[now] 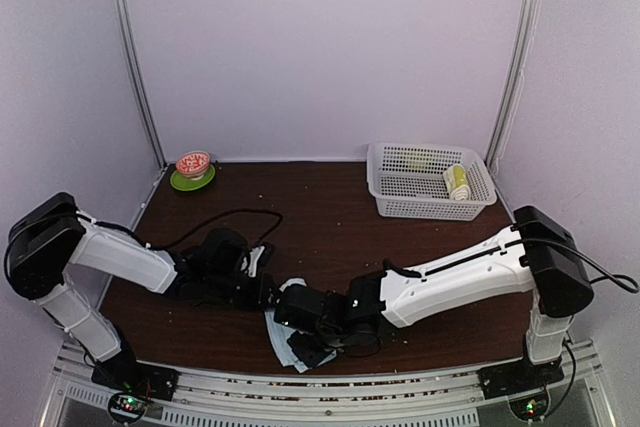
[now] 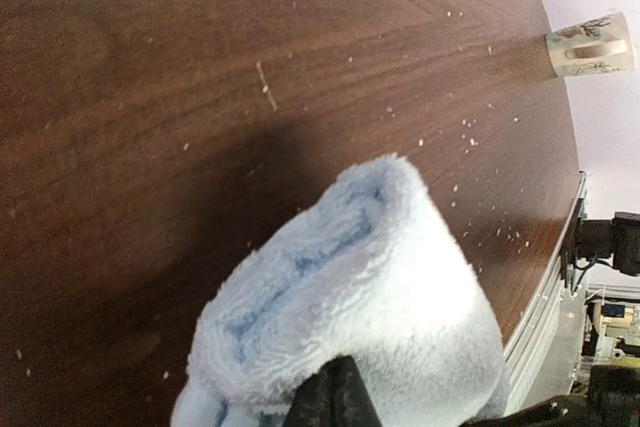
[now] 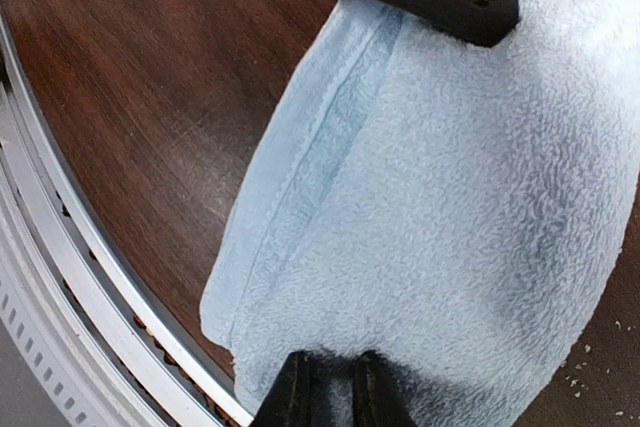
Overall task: Roll the towels
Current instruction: Roll the towel at the center of the board.
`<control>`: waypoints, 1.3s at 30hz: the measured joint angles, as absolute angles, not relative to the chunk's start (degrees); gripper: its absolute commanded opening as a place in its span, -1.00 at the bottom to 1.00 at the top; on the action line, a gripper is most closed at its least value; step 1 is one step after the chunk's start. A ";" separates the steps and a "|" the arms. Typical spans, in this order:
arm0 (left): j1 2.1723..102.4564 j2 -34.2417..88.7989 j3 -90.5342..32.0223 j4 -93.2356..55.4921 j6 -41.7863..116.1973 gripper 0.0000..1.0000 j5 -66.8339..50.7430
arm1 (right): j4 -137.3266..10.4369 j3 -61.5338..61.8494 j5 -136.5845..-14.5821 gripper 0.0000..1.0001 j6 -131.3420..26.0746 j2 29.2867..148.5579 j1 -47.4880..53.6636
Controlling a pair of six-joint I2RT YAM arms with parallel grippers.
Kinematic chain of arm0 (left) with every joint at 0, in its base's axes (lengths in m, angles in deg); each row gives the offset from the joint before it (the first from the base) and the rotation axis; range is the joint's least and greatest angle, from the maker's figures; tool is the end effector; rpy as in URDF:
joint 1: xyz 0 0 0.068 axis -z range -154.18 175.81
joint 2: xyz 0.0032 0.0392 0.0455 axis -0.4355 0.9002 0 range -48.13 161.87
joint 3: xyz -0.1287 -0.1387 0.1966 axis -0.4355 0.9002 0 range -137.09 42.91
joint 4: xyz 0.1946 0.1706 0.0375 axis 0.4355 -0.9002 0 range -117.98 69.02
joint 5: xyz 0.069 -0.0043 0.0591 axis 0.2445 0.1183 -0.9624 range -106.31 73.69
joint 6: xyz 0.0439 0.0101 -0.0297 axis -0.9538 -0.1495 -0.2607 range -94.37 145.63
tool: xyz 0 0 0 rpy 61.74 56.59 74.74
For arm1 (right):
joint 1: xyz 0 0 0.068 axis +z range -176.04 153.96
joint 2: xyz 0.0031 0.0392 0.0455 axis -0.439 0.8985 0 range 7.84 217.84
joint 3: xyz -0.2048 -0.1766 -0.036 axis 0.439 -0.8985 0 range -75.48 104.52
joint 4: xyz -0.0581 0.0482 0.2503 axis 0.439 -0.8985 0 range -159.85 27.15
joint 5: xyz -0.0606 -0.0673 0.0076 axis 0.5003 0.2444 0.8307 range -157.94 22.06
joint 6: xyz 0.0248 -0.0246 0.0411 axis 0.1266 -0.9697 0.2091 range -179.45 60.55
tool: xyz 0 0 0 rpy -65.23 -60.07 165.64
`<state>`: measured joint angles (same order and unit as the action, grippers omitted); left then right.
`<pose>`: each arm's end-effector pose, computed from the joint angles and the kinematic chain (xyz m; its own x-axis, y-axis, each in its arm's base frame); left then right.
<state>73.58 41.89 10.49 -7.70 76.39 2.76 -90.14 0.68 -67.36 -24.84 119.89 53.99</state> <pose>0.1789 -0.2145 0.1276 -0.9607 -0.0309 -0.2758 0.1782 0.6930 -0.6985 0.0700 0.3960 0.1653 -0.6861 -0.6226 -0.3765 -0.7222 0.6454 0.2488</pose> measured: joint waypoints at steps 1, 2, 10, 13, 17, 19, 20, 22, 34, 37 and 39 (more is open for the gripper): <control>73.58 40.86 11.06 -8.44 76.41 -1.00 2.65 | -90.27 0.86 -67.17 -0.67 -24.84 120.02 54.06; 73.58 39.62 11.65 -9.60 76.45 -1.00 2.48 | -90.47 0.99 -67.04 -0.67 -24.84 120.04 54.10; 73.58 27.62 13.09 -19.78 76.76 -1.00 0.60 | -90.71 1.03 -66.36 -0.67 -24.84 120.04 54.34; 73.58 27.49 10.86 -21.23 76.63 -1.00 0.51 | -90.71 1.03 -66.34 -0.67 -24.86 120.04 54.34; 73.58 31.75 6.71 -20.88 76.15 -1.00 0.91 | -90.71 1.06 -66.31 -0.65 -24.88 120.04 54.34; 73.58 35.14 4.96 -20.13 75.86 -1.00 1.47 | -90.71 1.06 -66.31 -0.64 -24.99 120.04 54.36; 73.58 36.45 4.59 -19.70 75.82 -1.00 1.65 | -90.71 1.06 -66.31 -0.62 -25.03 120.04 54.36; 73.58 39.62 4.11 -18.69 75.69 -1.00 2.26 | -90.68 1.10 -66.34 -0.50 -25.10 120.04 54.36; 73.58 44.43 5.99 -11.43 75.71 -1.00 3.81 | -89.88 -2.66 -71.04 0.14 -25.14 112.68 53.12; 73.58 44.21 6.99 -9.99 75.69 -1.00 3.44 | -86.64 -7.32 -74.49 0.18 -23.37 106.93 49.86; 73.58 43.92 7.80 -8.99 75.69 -1.00 3.22 | -83.21 -10.55 -76.91 0.21 -21.87 103.74 46.67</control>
